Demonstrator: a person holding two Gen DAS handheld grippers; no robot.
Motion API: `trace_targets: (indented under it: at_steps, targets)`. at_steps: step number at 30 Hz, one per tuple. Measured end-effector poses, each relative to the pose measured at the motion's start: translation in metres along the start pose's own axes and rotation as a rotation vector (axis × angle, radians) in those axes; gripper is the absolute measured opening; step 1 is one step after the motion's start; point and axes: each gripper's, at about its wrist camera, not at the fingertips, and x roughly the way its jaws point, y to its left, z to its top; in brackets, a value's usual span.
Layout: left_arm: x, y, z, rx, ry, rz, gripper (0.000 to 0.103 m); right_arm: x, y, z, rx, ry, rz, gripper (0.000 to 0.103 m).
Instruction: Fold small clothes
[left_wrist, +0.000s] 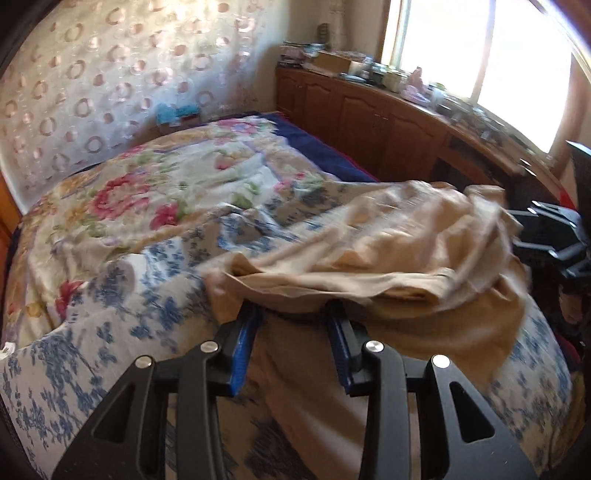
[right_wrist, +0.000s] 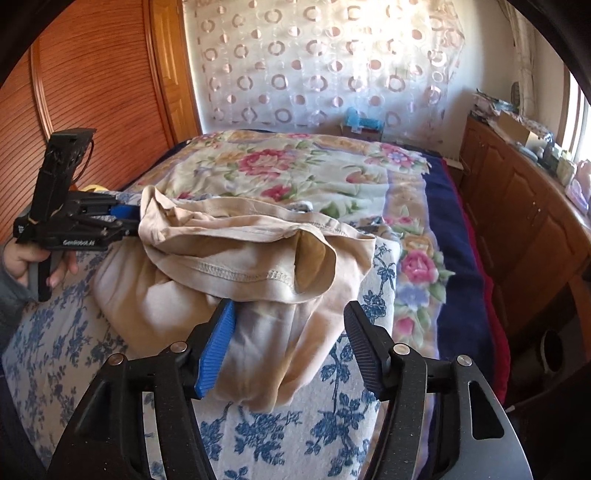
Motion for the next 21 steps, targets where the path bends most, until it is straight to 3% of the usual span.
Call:
trace_targets:
  at_steps: [2, 5, 7, 8, 10, 12, 15, 18, 20, 21]
  targets:
    - [0.006, 0.011, 0.001, -0.038, -0.001, 0.064, 0.036, 0.007, -0.004, 0.003, 0.011, 0.001, 0.009, 0.062]
    - [0.012, 0.025, -0.001, -0.101, 0.018, 0.03, 0.038, 0.015, -0.011, 0.012, 0.037, -0.018, 0.034, 0.062]
    - [0.011, 0.025, -0.004, -0.089, 0.017, 0.033, 0.038, 0.02, -0.015, 0.018, 0.047, -0.029, 0.044, 0.06]
    - [0.01, 0.024, -0.004, -0.082, 0.017, 0.036, 0.038, 0.023, -0.017, 0.021, 0.053, -0.038, 0.055, 0.055]
    - [0.008, 0.023, -0.005, -0.078, 0.015, 0.038, 0.038, 0.026, -0.021, 0.027, 0.065, -0.044, 0.087, 0.019]
    - [0.006, 0.024, -0.004, -0.084, 0.01, 0.04, 0.038, 0.028, -0.024, 0.035, 0.07, -0.061, 0.106, 0.006]
    - [0.0, 0.026, -0.001, -0.094, -0.017, 0.05, 0.038, 0.029, -0.031, 0.049, 0.104, -0.103, 0.057, 0.004]
    - [-0.007, 0.028, 0.0, -0.103, -0.044, 0.064, 0.038, 0.036, -0.044, 0.064, 0.178, -0.078, -0.047, 0.004]
    - [-0.012, 0.03, -0.001, -0.109, -0.062, 0.074, 0.038, 0.04, -0.042, 0.069, 0.15, -0.065, -0.092, 0.005]
    - [-0.015, 0.031, -0.001, -0.112, -0.067, 0.075, 0.038, 0.04, -0.041, 0.069, 0.142, -0.062, -0.099, 0.014]
